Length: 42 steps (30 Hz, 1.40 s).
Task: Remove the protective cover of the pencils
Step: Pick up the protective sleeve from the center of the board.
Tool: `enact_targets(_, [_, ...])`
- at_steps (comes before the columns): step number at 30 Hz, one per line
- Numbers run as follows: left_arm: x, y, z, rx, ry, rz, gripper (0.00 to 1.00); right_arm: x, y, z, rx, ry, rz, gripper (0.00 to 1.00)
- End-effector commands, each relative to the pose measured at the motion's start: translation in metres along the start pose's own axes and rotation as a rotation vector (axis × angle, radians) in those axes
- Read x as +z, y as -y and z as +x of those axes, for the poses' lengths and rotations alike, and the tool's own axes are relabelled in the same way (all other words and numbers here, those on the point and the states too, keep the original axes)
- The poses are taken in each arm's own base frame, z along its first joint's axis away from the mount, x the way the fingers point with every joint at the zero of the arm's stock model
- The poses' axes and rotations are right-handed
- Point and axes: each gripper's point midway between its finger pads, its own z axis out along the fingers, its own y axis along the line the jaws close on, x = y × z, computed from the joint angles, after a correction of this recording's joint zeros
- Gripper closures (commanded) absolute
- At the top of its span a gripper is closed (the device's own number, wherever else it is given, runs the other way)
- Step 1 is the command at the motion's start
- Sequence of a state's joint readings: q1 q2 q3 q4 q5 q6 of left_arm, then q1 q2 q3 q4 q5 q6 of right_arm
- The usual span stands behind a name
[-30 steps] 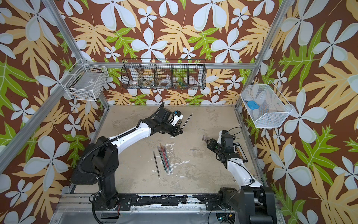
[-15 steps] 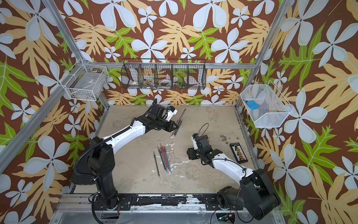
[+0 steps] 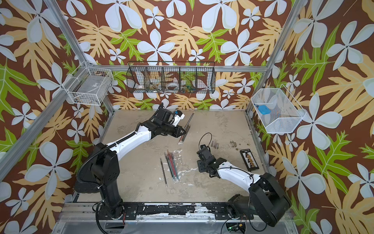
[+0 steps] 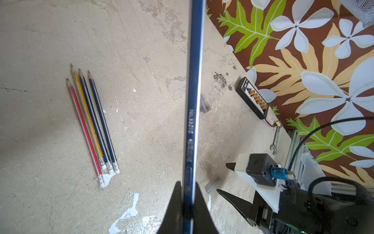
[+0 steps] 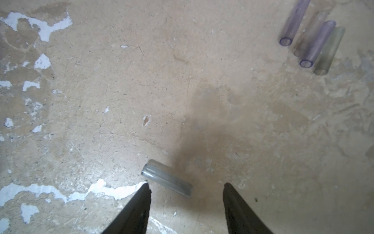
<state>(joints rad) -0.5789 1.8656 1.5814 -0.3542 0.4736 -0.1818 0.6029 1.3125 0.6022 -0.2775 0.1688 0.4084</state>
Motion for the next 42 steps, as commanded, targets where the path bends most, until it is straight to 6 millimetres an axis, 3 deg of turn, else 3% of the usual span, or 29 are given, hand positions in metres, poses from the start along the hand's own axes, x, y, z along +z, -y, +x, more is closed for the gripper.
enact_targets(1, [-0.005,0.007,-0.008,0.007,0.029,0.022,1.00,-0.003,-0.006,0.007,0.001,-0.024,-0.023,0.41])
enact_targets(15, [-0.004,0.005,-0.007,0.003,0.025,0.023,1.00,0.007,-0.006,0.034,-0.003,-0.105,0.094,0.38])
enact_targets(20, [-0.004,0.005,-0.006,0.004,0.024,0.021,1.00,0.008,0.004,0.024,0.012,-0.067,0.167,0.36])
enact_targets(26, [-0.005,0.005,-0.007,0.008,0.027,0.018,1.00,0.018,-0.006,0.007,0.019,-0.059,0.145,0.37])
enact_targets(33, [-0.006,0.006,-0.007,0.008,0.028,0.019,1.00,0.023,-0.009,-0.006,0.085,-0.045,0.072,0.48])
enact_targets(42, [-0.006,0.007,-0.008,0.009,0.029,0.021,1.00,0.024,-0.002,-0.012,0.098,-0.036,0.045,0.71])
